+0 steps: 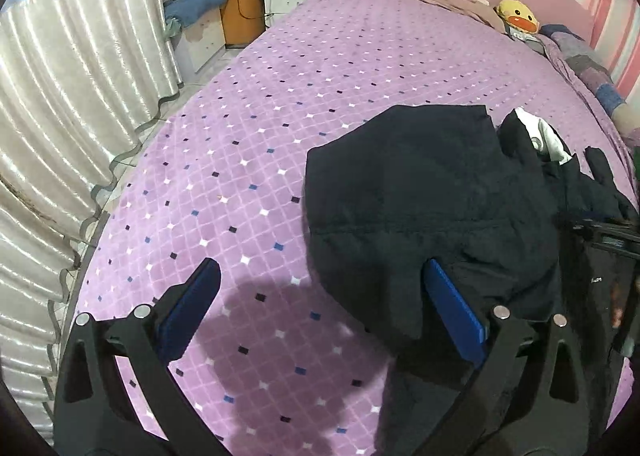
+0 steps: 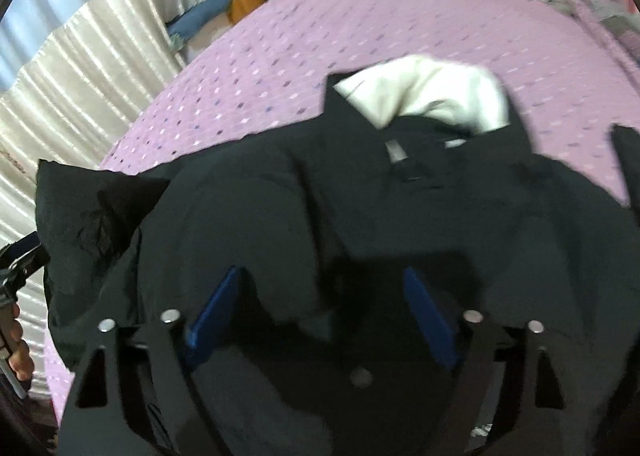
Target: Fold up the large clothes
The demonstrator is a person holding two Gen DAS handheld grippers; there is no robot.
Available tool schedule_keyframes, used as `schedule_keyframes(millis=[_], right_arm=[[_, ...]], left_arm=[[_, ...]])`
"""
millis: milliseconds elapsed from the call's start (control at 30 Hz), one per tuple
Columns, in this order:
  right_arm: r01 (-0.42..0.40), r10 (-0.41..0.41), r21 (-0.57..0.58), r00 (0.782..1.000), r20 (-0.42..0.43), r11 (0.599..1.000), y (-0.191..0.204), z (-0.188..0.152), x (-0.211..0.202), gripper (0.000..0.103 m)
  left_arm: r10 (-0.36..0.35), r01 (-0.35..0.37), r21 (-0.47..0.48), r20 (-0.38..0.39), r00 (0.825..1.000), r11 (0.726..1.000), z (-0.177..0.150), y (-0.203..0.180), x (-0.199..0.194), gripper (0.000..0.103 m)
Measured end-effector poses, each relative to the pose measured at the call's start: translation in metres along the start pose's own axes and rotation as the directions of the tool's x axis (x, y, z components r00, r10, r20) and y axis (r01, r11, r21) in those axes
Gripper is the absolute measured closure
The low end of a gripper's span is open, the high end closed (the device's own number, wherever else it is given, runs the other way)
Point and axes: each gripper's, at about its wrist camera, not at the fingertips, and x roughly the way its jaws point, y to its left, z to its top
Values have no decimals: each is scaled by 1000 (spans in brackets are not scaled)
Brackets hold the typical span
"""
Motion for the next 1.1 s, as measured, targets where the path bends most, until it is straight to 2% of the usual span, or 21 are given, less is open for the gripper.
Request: schedule_keyframes(millis=[67,133,200,267,400,500,567,633,767,833,933,1033,1100], right_arm=[[-67,68,31,997,-26,997,2,2,15,38],[-47,47,7,999,-21,999,9,2,21,42],[-17,17,-3,1000,-18,1000,13,-1,22,55],[-5,5,-5,1000,13,1000,14,-3,8,88],[49,-43,-53,994,105,997,12,-6,-37,92],[106,-94,-60,980,174,993,-1,-15,-77,93],[226,-205,-64,951,233,972,-13,-24,-104,93],[329,-310,-26,911,272,944,-35,-41,-130,93],[416,-425,88,876,227,905,-103,-69,-150,93],[435,-448,109,873,191,894,-127,-81,-150,93],[407,-426,147,894,140,902,-153,-96,-150,90],[394,-416,157,895,158,906,-155,-103,-164,84],[395,-423,168,885,197,903,-154,-103,-180,79]], left_arm=[[9,-9,12,2,1000,1000,1,-3,1,3],[40,-40,34,2,999,999,1,-9,3,3],[64,-64,48,3,998,997,4,-17,6,3],[67,-67,41,9,998,997,7,-19,2,3],[51,-52,34,46,998,998,12,-28,-13,3],[43,-45,39,56,998,998,15,-40,-20,3],[31,-34,44,64,997,998,15,-46,-24,3],[16,-19,47,65,998,999,16,-55,-25,3],[-10,7,55,51,999,998,17,-75,-21,3],[-17,14,70,45,999,997,14,-87,-19,3],[-13,11,105,25,1000,994,10,-105,-13,3],[-1,-2,133,21,1000,991,10,-119,-8,3],[-5,2,146,20,1000,989,11,-126,-6,3]])
